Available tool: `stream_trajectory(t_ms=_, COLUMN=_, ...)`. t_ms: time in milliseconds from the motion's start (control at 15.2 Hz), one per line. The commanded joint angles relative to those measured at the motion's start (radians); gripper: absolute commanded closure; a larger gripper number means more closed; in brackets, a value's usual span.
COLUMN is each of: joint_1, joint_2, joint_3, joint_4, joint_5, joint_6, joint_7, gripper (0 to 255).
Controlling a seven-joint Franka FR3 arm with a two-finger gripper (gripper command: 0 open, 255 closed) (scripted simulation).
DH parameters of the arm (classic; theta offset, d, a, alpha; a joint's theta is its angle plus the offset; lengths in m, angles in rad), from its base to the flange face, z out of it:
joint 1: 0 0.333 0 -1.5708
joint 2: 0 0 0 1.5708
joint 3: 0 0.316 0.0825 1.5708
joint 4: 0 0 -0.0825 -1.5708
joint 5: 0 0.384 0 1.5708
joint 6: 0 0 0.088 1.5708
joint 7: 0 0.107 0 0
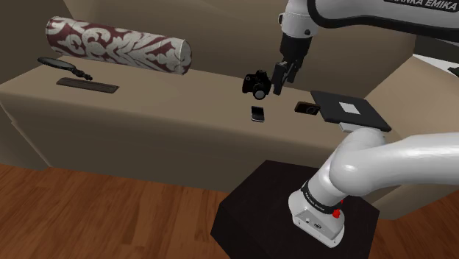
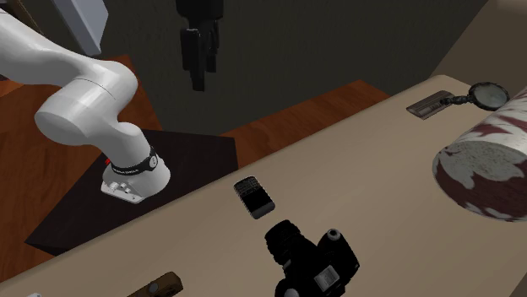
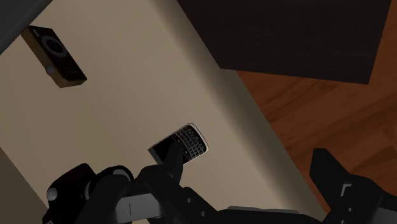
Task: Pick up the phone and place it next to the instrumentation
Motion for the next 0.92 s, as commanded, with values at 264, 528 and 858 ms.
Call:
stream_trajectory(t_ms=264, joint_1=-0.059, joint_2=0.068, joint_3=-0.022, joint_4=-0.063, joint_5=0.016, joint_6=0.148, joint_7=0.104, gripper=0)
stream_trajectory(t_ms=528, joint_1=-0.115, joint_2=0.152, joint_3=-0.046, joint_4=-0.111, joint_5=0.031, joint_6=0.300, joint_7=0.202, gripper=0)
stream_trajectory(t_ms=858, joint_1=-0.181, joint_2=0.276, joint_3=-0.080, joint_4=-0.152, joint_5=0.054, joint_6=0.491, joint_7=0.313, gripper=0)
